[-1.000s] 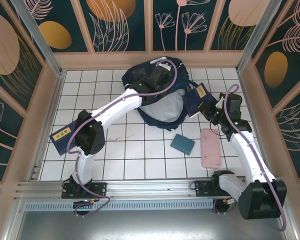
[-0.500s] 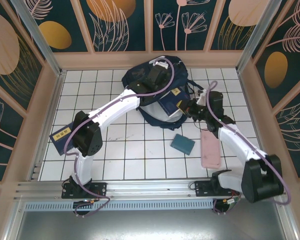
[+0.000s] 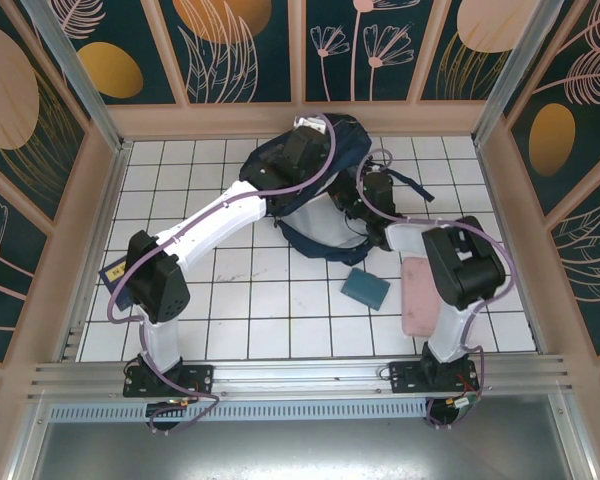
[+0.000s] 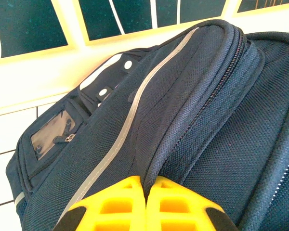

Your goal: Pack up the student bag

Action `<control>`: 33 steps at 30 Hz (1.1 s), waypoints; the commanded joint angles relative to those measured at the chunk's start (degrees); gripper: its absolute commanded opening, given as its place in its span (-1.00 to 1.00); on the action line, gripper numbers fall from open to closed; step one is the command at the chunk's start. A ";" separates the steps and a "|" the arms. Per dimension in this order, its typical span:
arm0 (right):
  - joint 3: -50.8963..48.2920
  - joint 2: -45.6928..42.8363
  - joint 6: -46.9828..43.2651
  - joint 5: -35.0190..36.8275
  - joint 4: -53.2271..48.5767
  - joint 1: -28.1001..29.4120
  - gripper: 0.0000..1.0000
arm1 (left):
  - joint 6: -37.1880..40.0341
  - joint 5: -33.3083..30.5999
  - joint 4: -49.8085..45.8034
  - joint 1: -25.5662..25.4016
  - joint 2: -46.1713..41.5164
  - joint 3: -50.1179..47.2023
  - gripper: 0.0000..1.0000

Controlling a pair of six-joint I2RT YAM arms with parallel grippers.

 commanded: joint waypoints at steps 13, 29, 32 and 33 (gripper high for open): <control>-7.01 -16.74 -5.16 2.99 -21.50 0.34 0.40 | -1.54 -3.95 6.99 0.41 -2.52 -0.58 -1.00; -11.37 -39.41 -12.71 19.36 -42.98 -10.16 0.44 | -10.62 14.43 2.23 3.75 -2.59 -16.26 0.43; -7.82 -37.63 -15.64 17.63 -42.97 -9.47 0.46 | -15.84 14.81 4.50 8.91 -7.40 -24.86 0.57; -7.10 -36.93 -16.34 15.61 -42.66 -8.87 0.47 | -17.57 14.03 5.17 11.05 -9.47 -28.33 0.61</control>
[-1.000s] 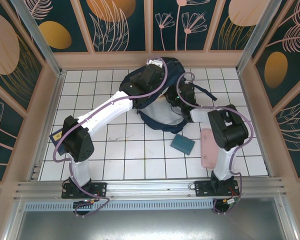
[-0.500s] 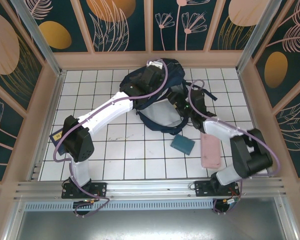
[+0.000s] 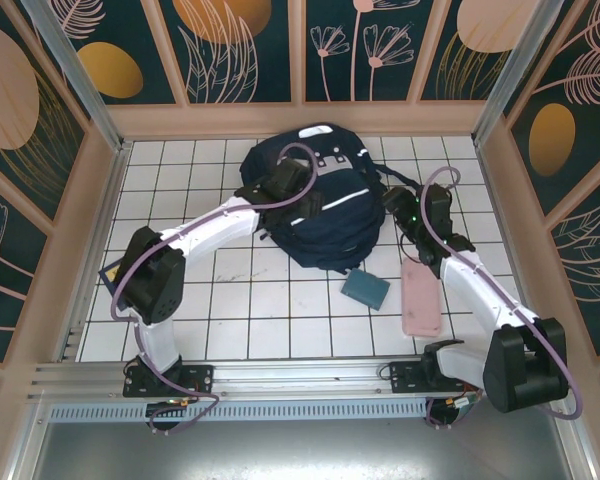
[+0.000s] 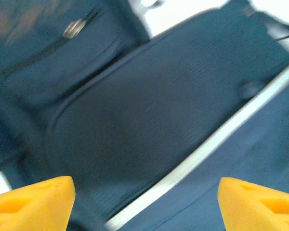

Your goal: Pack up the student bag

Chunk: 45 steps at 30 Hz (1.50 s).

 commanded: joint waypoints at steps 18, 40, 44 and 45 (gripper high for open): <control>10.00 10.79 -8.49 -9.48 3.28 9.11 0.72 | -22.13 -14.99 0.38 30.89 -24.06 -38.35 0.97; 11.57 11.76 -9.28 -8.31 1.86 10.16 0.70 | -14.73 10.39 5.39 15.64 -14.65 -33.33 0.73; 11.97 12.21 -9.46 -8.35 1.88 10.69 0.70 | -15.43 3.35 1.88 15.67 -19.48 -31.98 0.86; 12.15 12.51 -9.50 -8.51 1.81 10.84 0.70 | -15.35 0.35 -0.05 16.11 -19.96 -31.13 0.90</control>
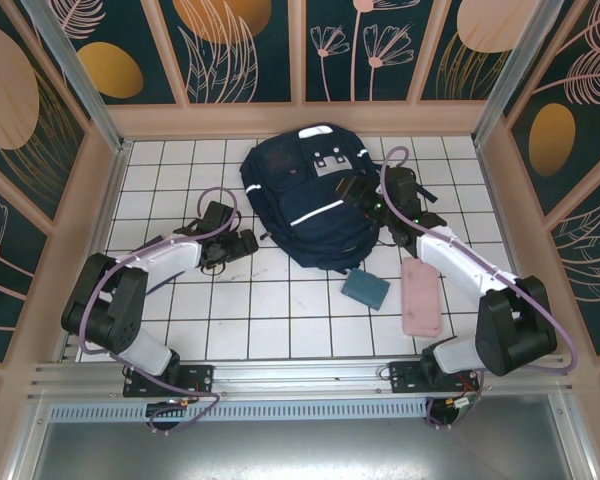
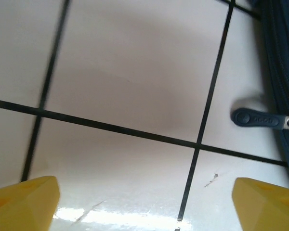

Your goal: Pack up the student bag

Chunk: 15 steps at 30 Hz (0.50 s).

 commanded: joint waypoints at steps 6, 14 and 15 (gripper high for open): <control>2.12 1.57 -1.61 0.02 0.36 1.89 0.74 | -1.27 -12.09 -5.98 11.06 -5.99 -0.97 0.97; 2.75 2.28 -2.90 -0.14 -0.20 2.91 0.82 | -0.43 -13.84 -3.69 21.53 -3.49 -3.88 0.97; 2.96 2.45 -3.37 -0.83 -0.14 2.95 0.83 | -0.41 -12.71 -2.96 21.53 -2.65 -3.94 0.97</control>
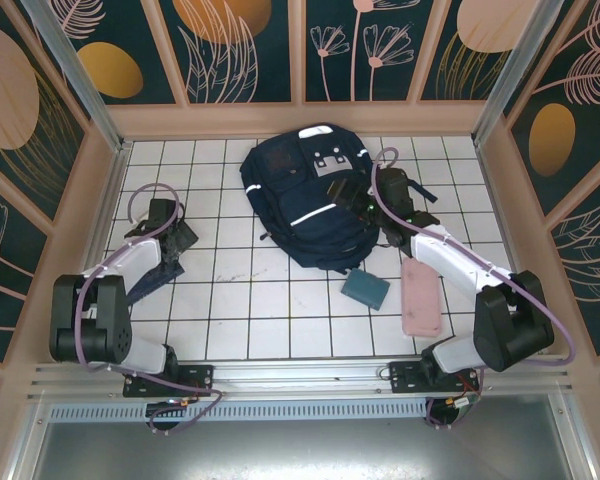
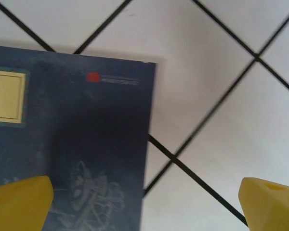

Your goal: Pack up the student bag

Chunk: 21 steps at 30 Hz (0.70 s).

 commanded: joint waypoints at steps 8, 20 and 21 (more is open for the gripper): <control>3.96 2.28 -4.34 0.06 -1.95 2.16 0.98 | 3.67 15.71 6.43 -2.09 8.32 0.01 0.77; 7.11 6.54 -4.55 -0.99 -1.98 2.55 0.94 | -2.57 22.32 7.15 -23.23 9.63 0.23 0.76; 7.75 7.29 -4.99 -1.38 -2.15 2.90 0.93 | -2.59 22.26 6.38 -24.47 9.08 -0.08 0.76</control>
